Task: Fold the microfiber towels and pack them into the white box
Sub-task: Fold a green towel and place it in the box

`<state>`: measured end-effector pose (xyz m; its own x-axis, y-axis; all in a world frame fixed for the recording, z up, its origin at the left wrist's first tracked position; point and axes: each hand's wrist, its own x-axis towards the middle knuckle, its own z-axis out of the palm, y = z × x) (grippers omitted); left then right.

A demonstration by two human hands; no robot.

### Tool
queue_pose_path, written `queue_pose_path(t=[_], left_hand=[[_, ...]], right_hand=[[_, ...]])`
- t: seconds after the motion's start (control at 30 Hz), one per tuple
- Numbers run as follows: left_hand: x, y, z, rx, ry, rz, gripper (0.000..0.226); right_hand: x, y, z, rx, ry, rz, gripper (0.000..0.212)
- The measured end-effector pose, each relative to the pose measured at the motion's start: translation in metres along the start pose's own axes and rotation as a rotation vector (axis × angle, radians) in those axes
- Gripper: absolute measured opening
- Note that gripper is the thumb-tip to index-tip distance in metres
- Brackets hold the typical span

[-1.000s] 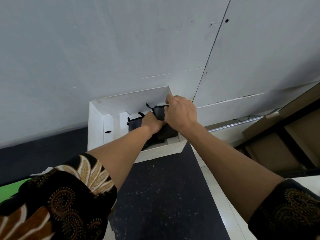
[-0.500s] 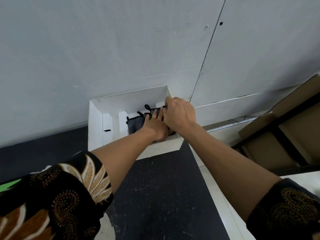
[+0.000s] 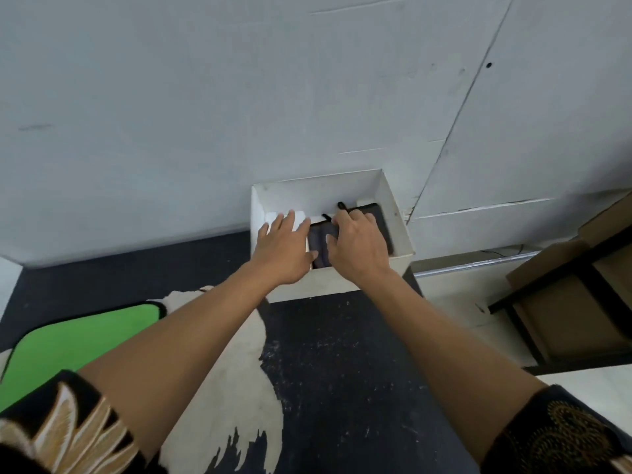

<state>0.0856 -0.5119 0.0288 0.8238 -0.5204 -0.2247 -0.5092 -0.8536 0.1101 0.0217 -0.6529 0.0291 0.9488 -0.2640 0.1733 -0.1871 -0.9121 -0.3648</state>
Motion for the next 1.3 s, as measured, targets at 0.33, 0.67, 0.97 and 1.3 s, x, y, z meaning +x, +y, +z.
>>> queue_pose_path(t=[0.33,0.67,0.97,1.3], left_hand=[[-0.147,-0.142,0.018,-0.051,0.023,-0.213,0.074],[-0.285,-0.290,0.076,-0.153,-0.041,-0.506,0.075],[-0.377,-0.368,0.132,-0.328,-0.165,-0.817,0.057],[-0.373,-0.384,0.136,-0.471,0.013,-0.957,0.054]], right_hand=[[-0.082,-0.160,0.064,0.007,-0.085,-0.112,0.040],[-0.160,-0.277,0.141,-0.040,-0.269,-0.097,0.044],[-0.222,-0.316,0.193,-0.087,-0.611,0.072,0.050],[-0.231,-0.326,0.194,-0.128,-0.524,0.266,0.043]])
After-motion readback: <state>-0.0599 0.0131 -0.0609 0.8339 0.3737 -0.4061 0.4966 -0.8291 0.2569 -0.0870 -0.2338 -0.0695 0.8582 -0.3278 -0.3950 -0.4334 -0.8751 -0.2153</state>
